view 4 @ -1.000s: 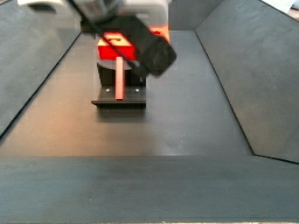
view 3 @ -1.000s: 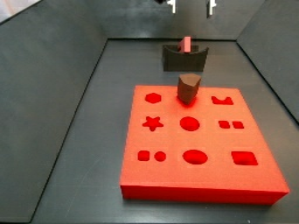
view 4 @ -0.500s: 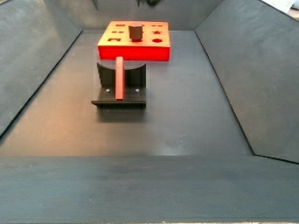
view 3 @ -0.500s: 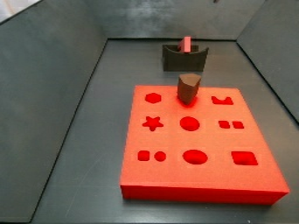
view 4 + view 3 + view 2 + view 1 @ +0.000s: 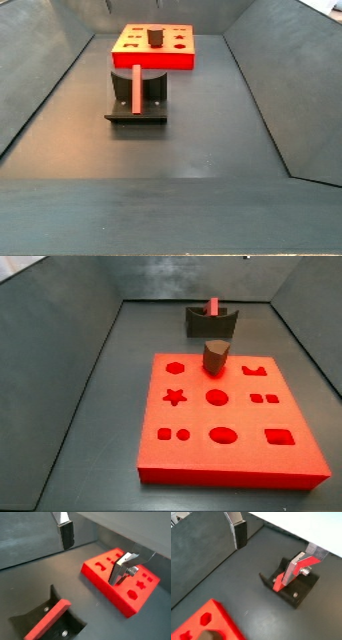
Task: Pick up the double-square object. Move up. Place the double-square object on the fixture. Regrasp the double-square object. Move to above the board. Insert the double-square object.
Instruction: Regrasp the double-square object.
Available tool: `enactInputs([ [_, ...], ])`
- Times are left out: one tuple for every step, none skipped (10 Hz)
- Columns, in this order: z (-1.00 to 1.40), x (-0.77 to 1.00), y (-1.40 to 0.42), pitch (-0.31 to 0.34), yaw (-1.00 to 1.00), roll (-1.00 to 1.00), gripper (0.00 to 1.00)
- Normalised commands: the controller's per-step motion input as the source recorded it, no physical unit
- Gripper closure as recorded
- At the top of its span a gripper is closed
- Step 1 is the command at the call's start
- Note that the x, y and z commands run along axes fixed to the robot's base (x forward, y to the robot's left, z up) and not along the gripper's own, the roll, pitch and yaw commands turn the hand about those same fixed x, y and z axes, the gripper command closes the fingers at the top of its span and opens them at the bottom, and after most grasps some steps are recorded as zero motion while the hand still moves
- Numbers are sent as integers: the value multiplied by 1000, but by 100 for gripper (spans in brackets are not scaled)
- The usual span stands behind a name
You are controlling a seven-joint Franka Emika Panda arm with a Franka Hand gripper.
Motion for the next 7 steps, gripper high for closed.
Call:
enactInputs([
  [16, -49, -25, 4, 43, 1000, 0],
  [-1, -42, -23, -7, 43, 1000, 0],
  [3, -43, -19, -10, 44, 1000, 0],
  [8, -37, -21, -18, 45, 1000, 0],
  [4, -34, -16, -21, 46, 1000, 0],
  [4, -33, -17, -24, 46, 1000, 0],
  [12, -27, -19, -23, 47, 1000, 0],
])
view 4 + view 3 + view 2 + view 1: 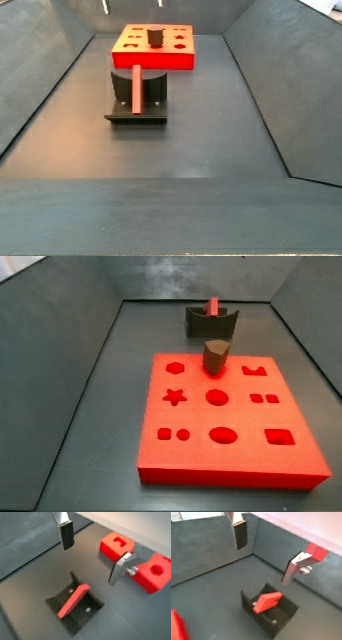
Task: Pick up the double-square object. Move up. Place the double-square object on the fixture. Regrasp the double-square object. Move to above the board. Insert the double-square object.
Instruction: Regrasp the double-square object.
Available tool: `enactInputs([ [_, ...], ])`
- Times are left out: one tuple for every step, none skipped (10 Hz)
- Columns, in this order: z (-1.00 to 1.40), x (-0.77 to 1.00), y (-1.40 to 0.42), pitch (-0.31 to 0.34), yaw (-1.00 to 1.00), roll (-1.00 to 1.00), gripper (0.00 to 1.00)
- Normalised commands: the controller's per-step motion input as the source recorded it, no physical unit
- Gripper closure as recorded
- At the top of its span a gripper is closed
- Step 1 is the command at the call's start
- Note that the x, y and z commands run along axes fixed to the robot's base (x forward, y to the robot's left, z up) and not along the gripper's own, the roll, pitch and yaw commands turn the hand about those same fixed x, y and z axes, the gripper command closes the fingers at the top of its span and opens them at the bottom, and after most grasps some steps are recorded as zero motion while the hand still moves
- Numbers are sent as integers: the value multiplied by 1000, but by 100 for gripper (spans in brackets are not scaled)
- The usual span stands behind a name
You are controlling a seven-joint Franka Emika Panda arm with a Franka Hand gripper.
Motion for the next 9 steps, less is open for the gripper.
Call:
enactInputs([
  [19, -18, -20, -19, 47, 1000, 0],
  [9, -6, -18, -17, 48, 1000, 0],
  [-9, 8, -18, -13, 49, 1000, 0],
  [-7, 22, -19, -5, 50, 1000, 0],
  [-6, 34, -24, 3, 52, 1000, 0],
  [-6, 50, -26, 20, 56, 1000, 0],
  [-7, 58, -27, 32, 59, 1000, 0],
  [-12, 74, -32, 60, 70, 1000, 0],
  [-12, 83, -34, 91, 83, 1000, 0],
])
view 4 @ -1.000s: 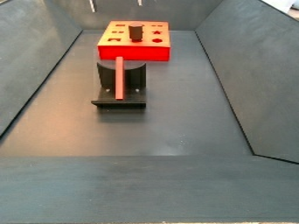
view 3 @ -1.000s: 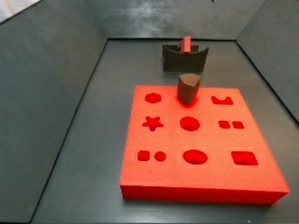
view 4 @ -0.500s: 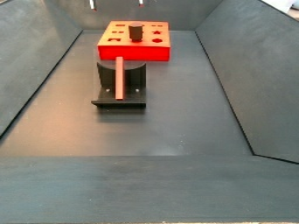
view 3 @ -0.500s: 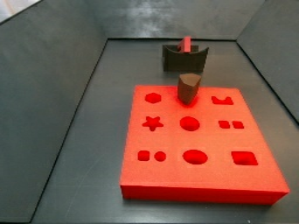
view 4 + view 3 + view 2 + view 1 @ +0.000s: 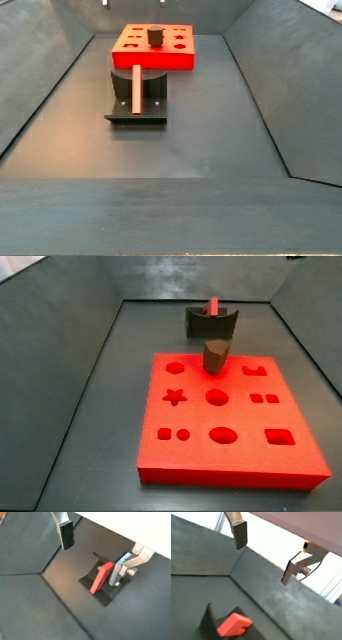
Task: Pick up the double-square object. Move up. Place the double-square object on the fixture. Regrasp the double-square object. Move to above the board. Insert the double-square object.
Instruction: Regrasp the double-square object.
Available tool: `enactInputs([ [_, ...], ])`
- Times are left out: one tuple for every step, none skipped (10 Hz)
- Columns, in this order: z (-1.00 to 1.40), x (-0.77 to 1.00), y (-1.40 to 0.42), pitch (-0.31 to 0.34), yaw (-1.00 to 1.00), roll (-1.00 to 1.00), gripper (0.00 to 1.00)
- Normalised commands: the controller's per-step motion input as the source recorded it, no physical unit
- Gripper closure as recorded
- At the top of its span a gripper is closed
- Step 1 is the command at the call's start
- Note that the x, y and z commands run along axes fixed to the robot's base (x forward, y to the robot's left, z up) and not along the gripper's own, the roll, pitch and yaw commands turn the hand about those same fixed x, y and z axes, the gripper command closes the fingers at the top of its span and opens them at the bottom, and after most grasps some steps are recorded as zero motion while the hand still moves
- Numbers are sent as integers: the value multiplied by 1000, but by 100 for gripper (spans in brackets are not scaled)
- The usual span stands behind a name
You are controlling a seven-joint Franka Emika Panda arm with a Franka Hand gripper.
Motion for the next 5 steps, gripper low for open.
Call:
enactInputs([
  [-11, 91, -39, 106, 89, 832, 0],
  [-15, 93, -38, 108, 101, 633, 0],
  [-14, 88, -38, 103, 118, 378, 0],
  [-8, 80, -24, 89, 129, 238, 0],
  [-1000, 30, 79, 120, 59, 130, 0],
])
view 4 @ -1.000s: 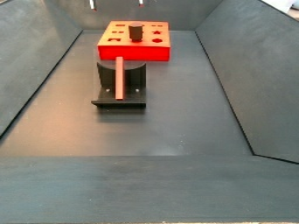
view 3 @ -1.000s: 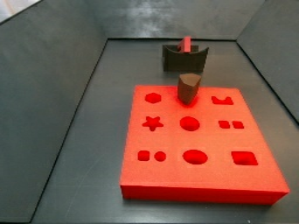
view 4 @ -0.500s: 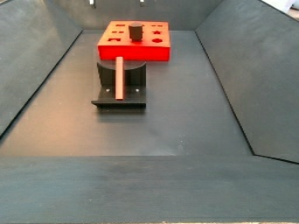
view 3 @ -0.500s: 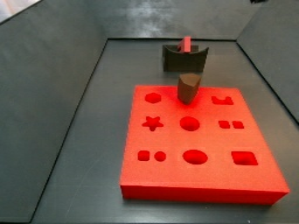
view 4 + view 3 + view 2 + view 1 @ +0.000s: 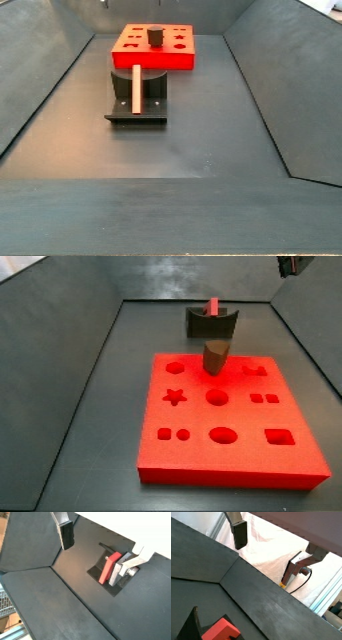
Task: Pick up the double-square object. Move up. Place the double-square object on the fixture. Regrasp the double-square object. Move to above the board. Insert the double-square object.
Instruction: Regrasp the double-square object.
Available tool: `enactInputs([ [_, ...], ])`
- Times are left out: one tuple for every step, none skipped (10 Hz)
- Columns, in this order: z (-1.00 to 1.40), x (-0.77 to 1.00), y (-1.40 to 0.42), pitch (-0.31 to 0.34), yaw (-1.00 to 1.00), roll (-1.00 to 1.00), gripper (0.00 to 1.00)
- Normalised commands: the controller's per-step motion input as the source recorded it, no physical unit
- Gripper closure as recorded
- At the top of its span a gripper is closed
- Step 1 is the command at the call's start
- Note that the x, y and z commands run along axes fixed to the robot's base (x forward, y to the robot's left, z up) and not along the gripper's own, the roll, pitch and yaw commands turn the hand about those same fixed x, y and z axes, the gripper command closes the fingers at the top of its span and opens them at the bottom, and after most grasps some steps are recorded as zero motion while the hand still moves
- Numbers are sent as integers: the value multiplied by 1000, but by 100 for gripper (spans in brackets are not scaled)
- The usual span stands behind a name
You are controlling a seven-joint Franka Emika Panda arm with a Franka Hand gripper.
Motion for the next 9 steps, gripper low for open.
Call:
enactInputs([
  [-1000, 33, 78, 90, 73, 108, 0],
  [-1000, 44, 70, 53, 100, 90, 0],
  [-1000, 51, 65, 22, 113, 75, 0],
  [-1000, 59, 64, -6, 113, 62, 0],
  [-1000, 66, 61, -28, 107, 62, 0],
  [-1000, 80, 53, -57, 90, 63, 0],
  [-1000, 90, 50, -70, 73, 62, 0],
  [-1000, 97, 43, -79, 54, 68, 0],
  [-1000, 103, 36, -86, 34, 72, 0],
])
